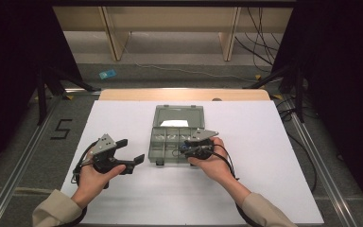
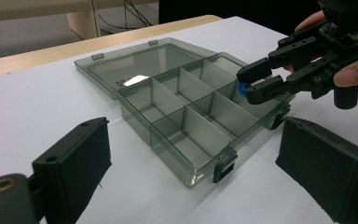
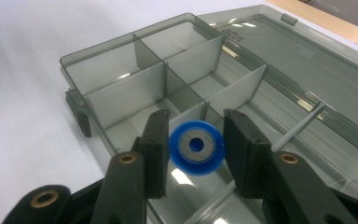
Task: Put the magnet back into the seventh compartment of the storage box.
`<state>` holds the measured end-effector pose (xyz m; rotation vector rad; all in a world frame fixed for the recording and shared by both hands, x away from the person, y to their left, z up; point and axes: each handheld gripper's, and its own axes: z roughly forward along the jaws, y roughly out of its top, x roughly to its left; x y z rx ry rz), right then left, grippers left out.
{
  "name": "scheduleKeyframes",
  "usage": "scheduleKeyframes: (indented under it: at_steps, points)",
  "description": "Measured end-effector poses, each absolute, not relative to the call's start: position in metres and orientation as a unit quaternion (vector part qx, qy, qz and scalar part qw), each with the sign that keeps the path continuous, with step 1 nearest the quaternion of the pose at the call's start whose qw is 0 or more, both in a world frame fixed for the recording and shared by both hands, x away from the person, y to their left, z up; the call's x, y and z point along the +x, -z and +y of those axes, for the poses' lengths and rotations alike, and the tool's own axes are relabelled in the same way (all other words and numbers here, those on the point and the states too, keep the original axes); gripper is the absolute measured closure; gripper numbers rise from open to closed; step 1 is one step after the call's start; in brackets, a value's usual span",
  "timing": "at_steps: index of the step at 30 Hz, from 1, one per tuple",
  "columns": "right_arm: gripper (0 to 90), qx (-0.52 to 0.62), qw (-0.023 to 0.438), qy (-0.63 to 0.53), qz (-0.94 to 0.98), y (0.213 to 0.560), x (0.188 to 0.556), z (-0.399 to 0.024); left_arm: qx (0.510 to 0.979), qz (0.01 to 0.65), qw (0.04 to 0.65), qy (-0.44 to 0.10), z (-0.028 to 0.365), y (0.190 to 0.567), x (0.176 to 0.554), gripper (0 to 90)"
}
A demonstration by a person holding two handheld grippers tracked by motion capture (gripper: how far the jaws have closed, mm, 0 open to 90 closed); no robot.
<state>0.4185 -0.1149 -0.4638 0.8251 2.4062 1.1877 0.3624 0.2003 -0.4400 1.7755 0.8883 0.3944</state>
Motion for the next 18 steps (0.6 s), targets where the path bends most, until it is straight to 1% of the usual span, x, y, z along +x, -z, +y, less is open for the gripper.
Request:
scheduleKeyframes:
  at_steps: [18]
  points:
    - [62.5,0.293,0.162,-0.414,0.846,0.4681,0.4200,-0.1145,0.747,0.368,0.528,-0.166,0.2005,0.4400,0.3628,8.6]
